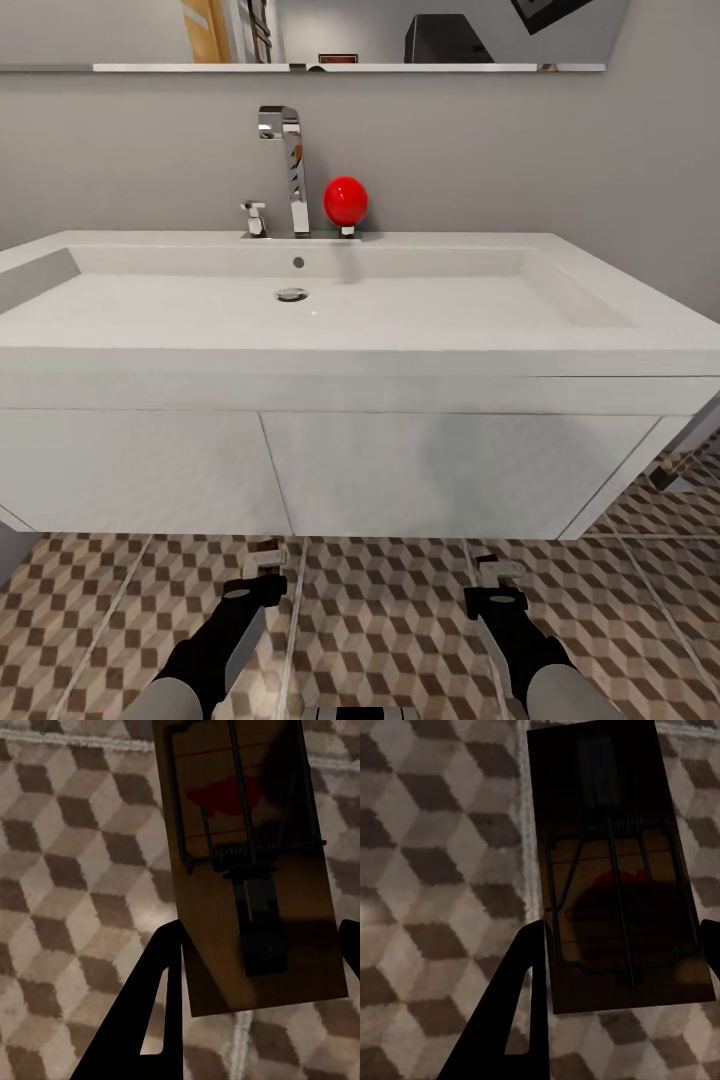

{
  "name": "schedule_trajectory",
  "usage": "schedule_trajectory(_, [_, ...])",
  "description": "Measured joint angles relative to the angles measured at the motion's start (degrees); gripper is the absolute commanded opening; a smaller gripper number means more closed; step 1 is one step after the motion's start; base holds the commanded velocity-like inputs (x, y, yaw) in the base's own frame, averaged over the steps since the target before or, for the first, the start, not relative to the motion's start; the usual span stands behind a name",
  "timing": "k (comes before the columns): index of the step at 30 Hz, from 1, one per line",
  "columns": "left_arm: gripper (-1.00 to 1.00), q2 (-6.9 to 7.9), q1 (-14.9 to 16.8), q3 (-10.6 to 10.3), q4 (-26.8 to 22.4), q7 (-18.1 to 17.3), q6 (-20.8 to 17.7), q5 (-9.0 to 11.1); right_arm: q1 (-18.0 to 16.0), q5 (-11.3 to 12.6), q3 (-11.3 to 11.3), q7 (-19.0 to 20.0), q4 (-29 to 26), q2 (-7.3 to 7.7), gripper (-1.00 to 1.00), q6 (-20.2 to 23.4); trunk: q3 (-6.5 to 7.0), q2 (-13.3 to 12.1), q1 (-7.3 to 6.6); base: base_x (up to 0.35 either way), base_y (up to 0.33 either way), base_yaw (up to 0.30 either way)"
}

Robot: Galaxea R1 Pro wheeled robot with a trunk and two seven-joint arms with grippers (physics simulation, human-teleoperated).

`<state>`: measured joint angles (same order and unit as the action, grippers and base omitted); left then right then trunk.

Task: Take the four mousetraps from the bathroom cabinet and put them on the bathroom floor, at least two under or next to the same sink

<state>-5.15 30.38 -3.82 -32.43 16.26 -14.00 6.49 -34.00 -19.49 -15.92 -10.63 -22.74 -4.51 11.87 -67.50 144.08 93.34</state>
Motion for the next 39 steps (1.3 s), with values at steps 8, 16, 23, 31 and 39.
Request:
schedule_trajectory(8, [-1.00,0.00,-0.03,0.00,0.02,0.02,0.04,-0.05,0.01,0.01,0.01,0.00,0.00,0.00,-1.00,0.00,-1.10,0.06,0.13,0.000,0.000,0.000])
schedule_trajectory(16, [-1.00,0.06,-0.02,-0.08,0.02,0.02,-0.03,-0.08,0.01,0.02,-0.09,-0.07,0.00,-0.06,-1.00,-0.28,-2.88,0.17,0.34,0.000,0.000,0.000])
schedule_trajectory(23, [-1.00,-0.02,-0.06,-0.03,-0.19,-0.02,-0.25,-0.09,0.01,-0.01,-0.24,-0.09,-0.41,-0.26,-1.00,-1.11,-4.43,0.27,0.52,0.000,0.000,0.000])
schedule_trajectory(31, [-1.00,-1.34,-0.06,-0.10,-6.37,0.00,-2.10,-0.69,-0.59,0.06,-0.17,-0.10,-1.75,-0.88,-1.00,-1.24,-6.20,0.37,0.72,0.000,0.000,0.000])
schedule_trajectory(39, [-1.00,-1.51,-0.05,-0.08,-7.56,0.01,-3.43,-2.28,-0.73,0.15,-0.09,-0.11,-2.71,-0.88,-1.00,-1.10,-7.97,0.48,0.93,0.000,0.000,0.000])
